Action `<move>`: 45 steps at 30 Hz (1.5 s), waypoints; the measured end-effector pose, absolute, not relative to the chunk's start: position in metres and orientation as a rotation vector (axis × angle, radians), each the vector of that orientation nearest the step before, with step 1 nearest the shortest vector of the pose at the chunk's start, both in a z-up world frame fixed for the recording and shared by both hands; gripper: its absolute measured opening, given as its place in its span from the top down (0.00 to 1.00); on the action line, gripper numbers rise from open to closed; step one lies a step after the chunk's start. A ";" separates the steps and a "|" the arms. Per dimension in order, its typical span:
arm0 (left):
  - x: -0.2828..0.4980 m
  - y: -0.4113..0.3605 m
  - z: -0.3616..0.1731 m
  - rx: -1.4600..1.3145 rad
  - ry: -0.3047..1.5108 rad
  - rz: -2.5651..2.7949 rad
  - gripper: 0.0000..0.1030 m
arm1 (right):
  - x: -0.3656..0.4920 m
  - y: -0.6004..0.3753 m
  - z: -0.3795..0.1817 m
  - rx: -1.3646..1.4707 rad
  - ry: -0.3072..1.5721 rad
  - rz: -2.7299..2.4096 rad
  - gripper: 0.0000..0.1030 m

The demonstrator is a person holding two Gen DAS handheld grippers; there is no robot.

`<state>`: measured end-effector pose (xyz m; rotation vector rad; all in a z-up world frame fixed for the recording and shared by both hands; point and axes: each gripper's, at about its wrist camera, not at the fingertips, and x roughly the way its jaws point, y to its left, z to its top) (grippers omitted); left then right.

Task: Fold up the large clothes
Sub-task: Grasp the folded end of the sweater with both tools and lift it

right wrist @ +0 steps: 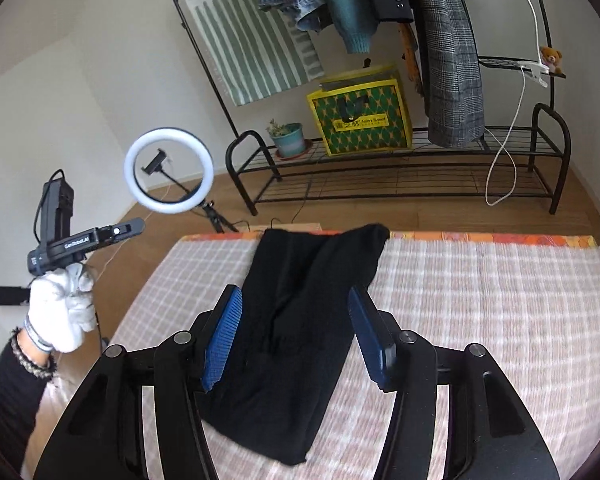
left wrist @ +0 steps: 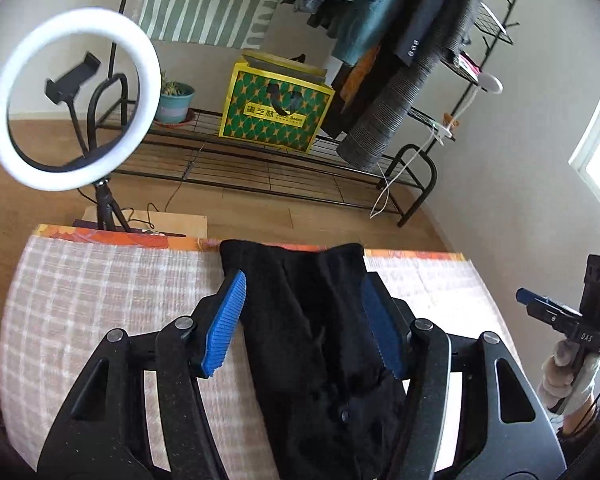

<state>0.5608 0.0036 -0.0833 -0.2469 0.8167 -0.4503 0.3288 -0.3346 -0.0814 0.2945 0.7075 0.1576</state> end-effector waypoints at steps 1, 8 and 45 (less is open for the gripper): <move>0.570 0.002 -0.090 -0.255 0.828 -0.451 0.39 | 0.340 -0.338 -0.083 0.303 0.708 0.156 0.47; 0.623 -0.020 -0.178 -0.226 0.929 -0.416 0.39 | 0.428 -0.367 -0.142 0.416 0.771 0.140 0.47; 0.744 -0.029 -0.305 -0.429 1.009 -0.496 0.55 | 0.581 -0.417 -0.292 0.536 0.896 0.250 0.69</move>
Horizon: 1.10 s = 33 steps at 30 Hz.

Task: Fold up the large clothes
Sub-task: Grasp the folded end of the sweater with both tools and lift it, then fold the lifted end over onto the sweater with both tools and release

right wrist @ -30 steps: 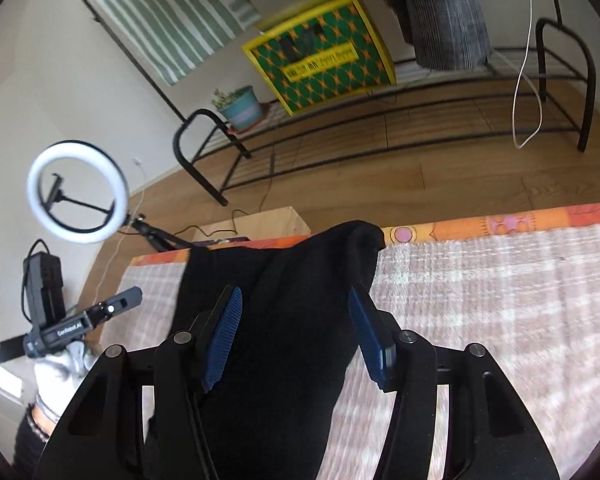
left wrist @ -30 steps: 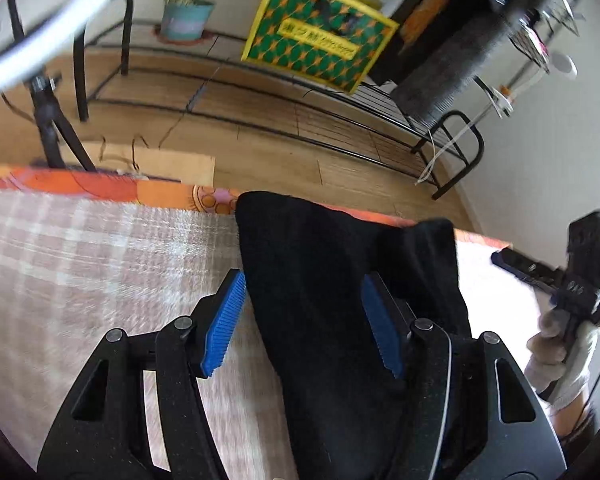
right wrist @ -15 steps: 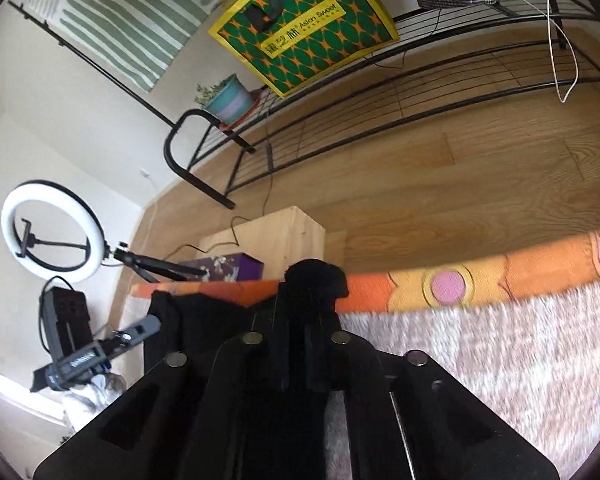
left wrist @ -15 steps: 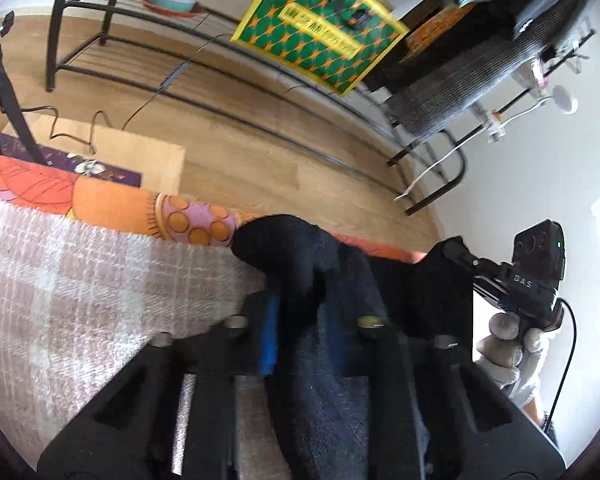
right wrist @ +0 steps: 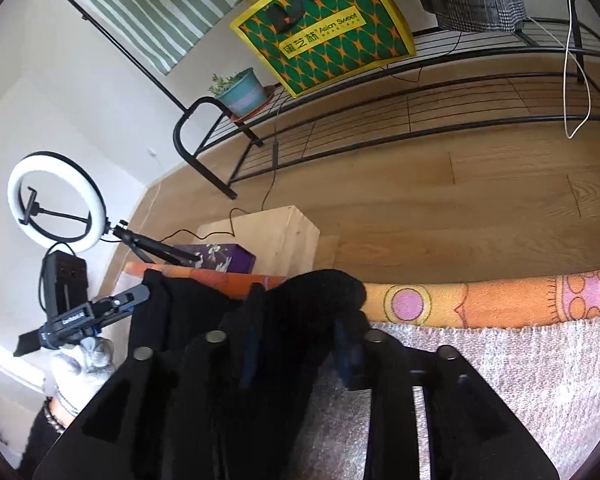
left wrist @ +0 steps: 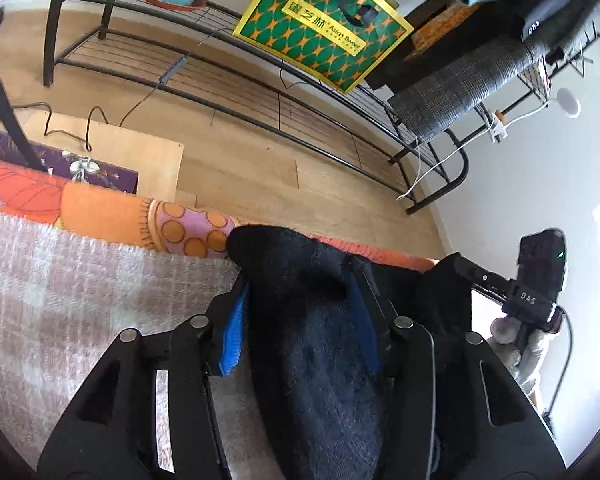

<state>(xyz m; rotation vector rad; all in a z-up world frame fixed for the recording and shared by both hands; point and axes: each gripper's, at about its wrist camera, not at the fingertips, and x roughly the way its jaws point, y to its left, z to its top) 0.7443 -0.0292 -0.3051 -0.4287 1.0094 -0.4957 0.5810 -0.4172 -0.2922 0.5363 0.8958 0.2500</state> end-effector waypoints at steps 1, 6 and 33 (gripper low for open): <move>0.744 -0.032 -0.305 -0.413 1.009 -0.497 0.68 | 0.583 -0.415 -0.292 0.523 0.903 0.243 0.69; 0.736 -0.038 -0.298 -0.396 0.967 -0.527 0.92 | 0.599 -0.386 -0.291 0.404 0.930 0.230 0.95; 0.506 -0.022 -0.167 -0.253 0.771 -0.660 0.94 | 0.398 -0.298 -0.149 0.237 0.726 0.419 0.97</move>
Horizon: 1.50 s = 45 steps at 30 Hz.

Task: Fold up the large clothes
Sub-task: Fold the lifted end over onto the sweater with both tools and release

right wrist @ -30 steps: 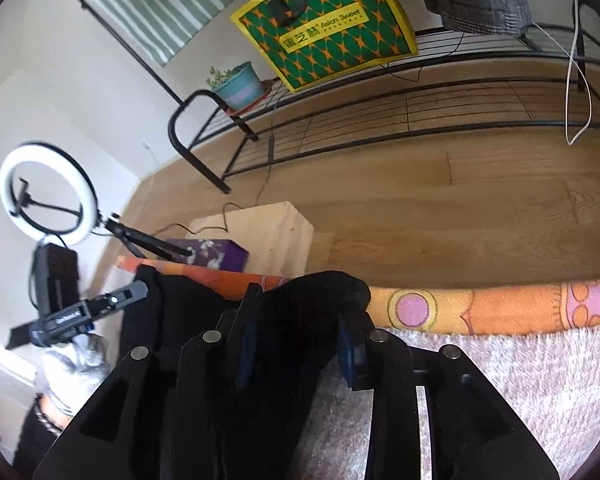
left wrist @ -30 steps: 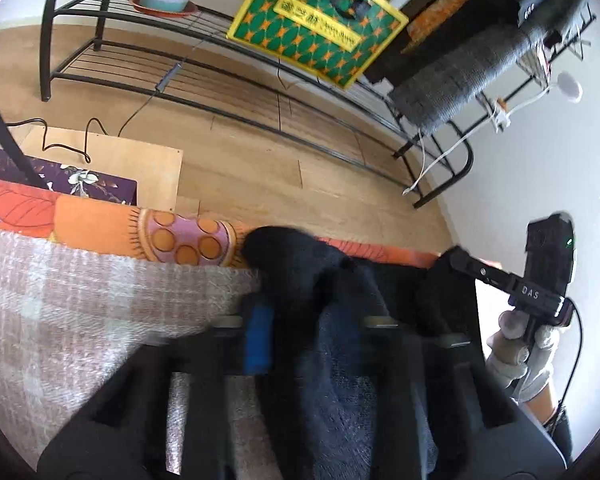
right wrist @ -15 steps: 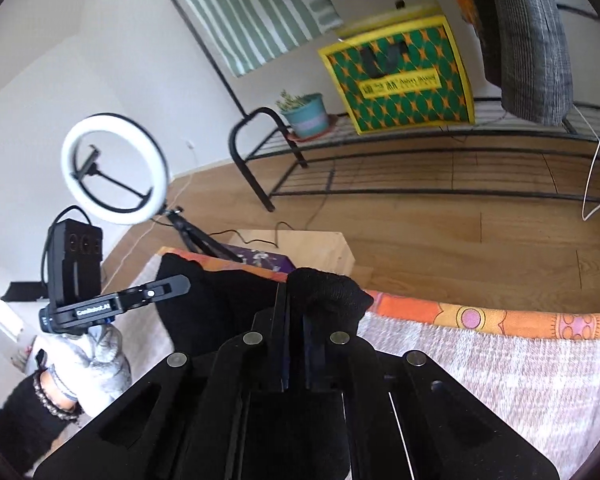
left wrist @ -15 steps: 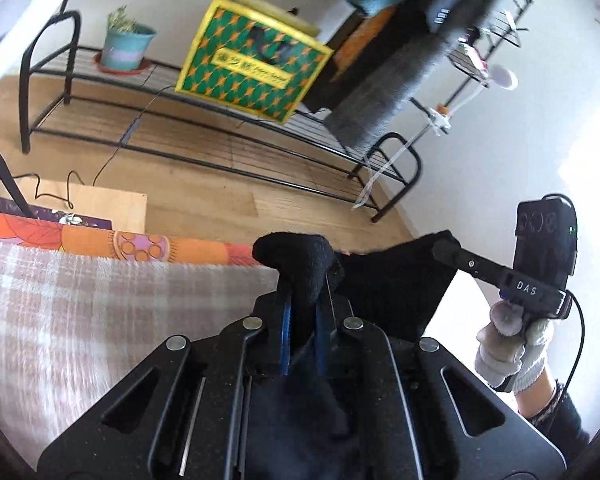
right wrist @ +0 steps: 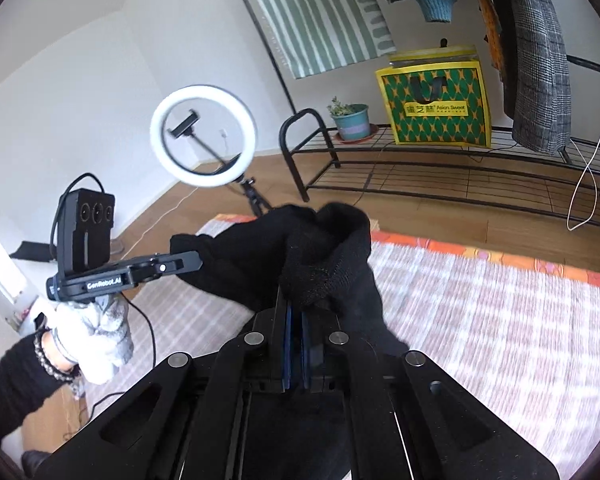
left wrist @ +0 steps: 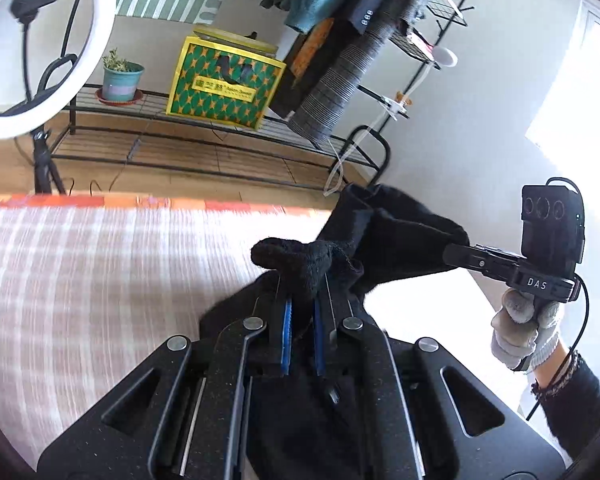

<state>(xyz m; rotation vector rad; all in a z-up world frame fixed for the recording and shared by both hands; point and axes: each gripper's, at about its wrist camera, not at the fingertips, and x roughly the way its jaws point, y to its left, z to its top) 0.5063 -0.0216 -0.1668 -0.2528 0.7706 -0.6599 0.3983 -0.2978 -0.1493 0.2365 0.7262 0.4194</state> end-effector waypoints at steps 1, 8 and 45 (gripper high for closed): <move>0.494 -0.019 -0.168 -0.250 0.773 -0.658 0.94 | 0.385 -0.294 -0.147 0.234 0.725 0.429 0.97; 0.418 -0.014 -0.193 -0.164 0.820 -0.661 0.94 | 0.309 -0.272 -0.166 0.204 0.786 0.443 0.97; 0.363 0.053 -0.256 -0.428 1.001 -0.597 0.58 | 0.222 -0.218 -0.214 -0.216 0.752 0.190 0.97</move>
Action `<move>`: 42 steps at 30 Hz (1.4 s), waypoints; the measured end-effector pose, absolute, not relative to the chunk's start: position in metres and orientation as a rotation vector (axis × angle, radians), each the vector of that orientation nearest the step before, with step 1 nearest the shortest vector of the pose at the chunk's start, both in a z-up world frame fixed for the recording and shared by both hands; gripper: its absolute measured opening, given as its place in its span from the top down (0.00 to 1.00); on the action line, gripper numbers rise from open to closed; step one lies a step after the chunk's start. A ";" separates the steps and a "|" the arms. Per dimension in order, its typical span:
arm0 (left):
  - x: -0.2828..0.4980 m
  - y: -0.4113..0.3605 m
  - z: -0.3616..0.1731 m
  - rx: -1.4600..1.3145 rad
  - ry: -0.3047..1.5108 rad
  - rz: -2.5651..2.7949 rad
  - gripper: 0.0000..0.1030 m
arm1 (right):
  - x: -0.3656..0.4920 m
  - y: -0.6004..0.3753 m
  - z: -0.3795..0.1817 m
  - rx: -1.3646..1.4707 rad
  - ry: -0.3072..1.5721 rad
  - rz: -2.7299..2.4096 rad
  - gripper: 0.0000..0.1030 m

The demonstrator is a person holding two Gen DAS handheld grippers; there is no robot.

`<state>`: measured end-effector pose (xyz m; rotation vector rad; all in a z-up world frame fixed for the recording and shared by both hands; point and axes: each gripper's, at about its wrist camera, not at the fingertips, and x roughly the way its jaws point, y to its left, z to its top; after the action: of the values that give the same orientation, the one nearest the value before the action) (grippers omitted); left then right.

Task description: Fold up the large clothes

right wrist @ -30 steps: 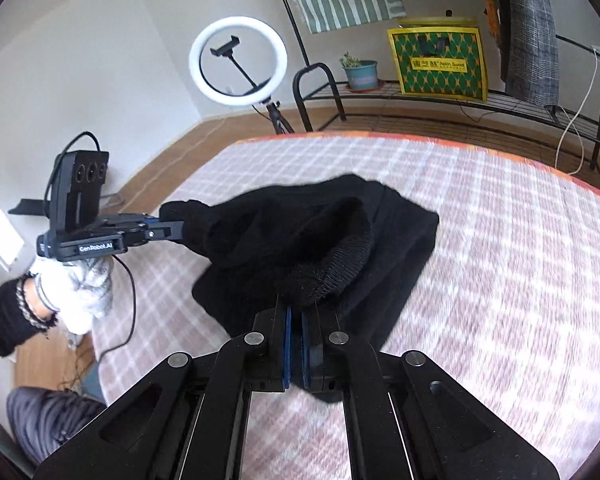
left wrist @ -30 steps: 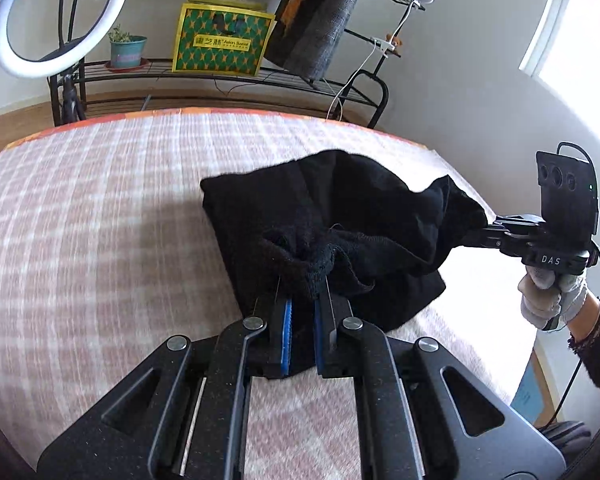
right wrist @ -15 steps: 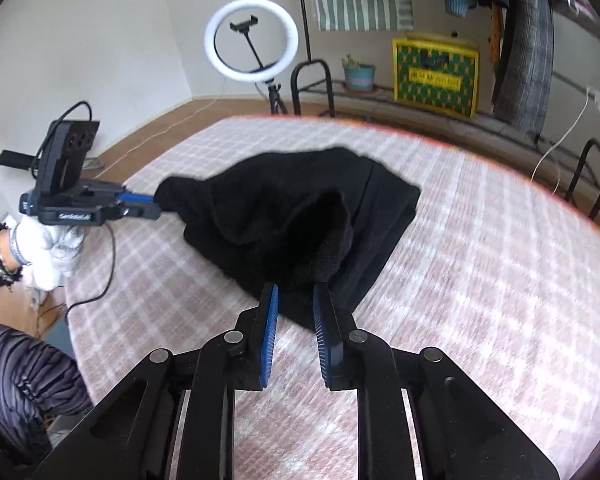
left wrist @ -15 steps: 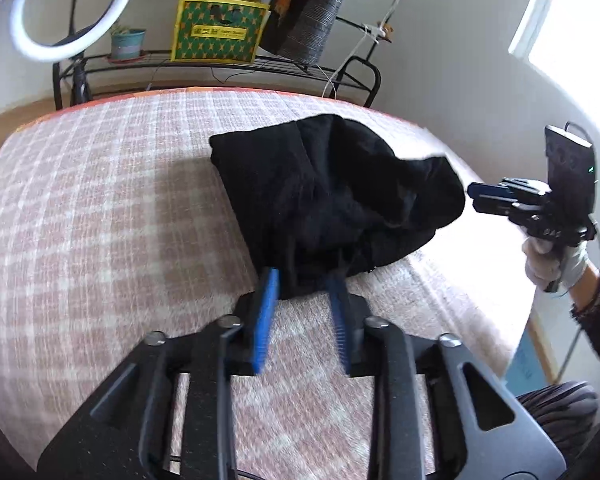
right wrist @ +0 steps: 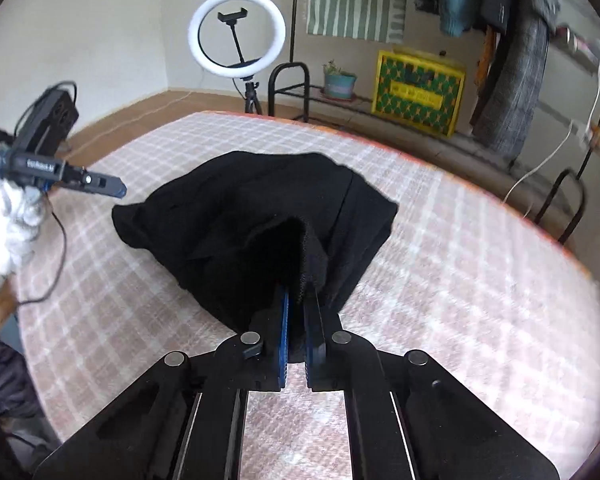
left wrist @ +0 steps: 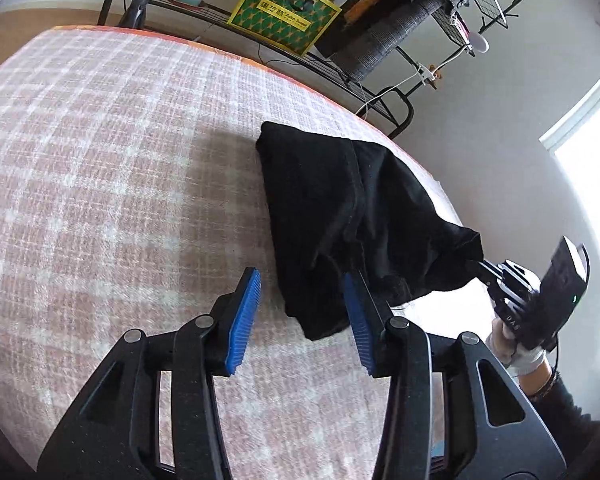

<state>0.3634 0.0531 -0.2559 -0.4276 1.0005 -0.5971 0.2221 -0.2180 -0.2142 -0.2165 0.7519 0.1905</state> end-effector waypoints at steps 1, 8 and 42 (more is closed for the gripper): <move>0.361 0.052 -0.255 -0.428 1.005 -0.598 0.58 | 0.214 -0.212 -0.211 -0.271 0.712 0.153 0.97; 0.350 0.043 -0.260 -0.465 1.058 -0.585 0.58 | 0.177 -0.189 -0.242 -0.490 0.700 0.072 0.97; 0.362 0.020 -0.288 -0.925 1.139 -0.440 0.96 | 0.198 -0.183 -0.241 -0.379 0.803 0.020 0.93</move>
<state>0.3621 0.0199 -0.2880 -0.9252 1.1386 -0.4403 0.1982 -0.1831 -0.2413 -0.3787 0.8032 0.0198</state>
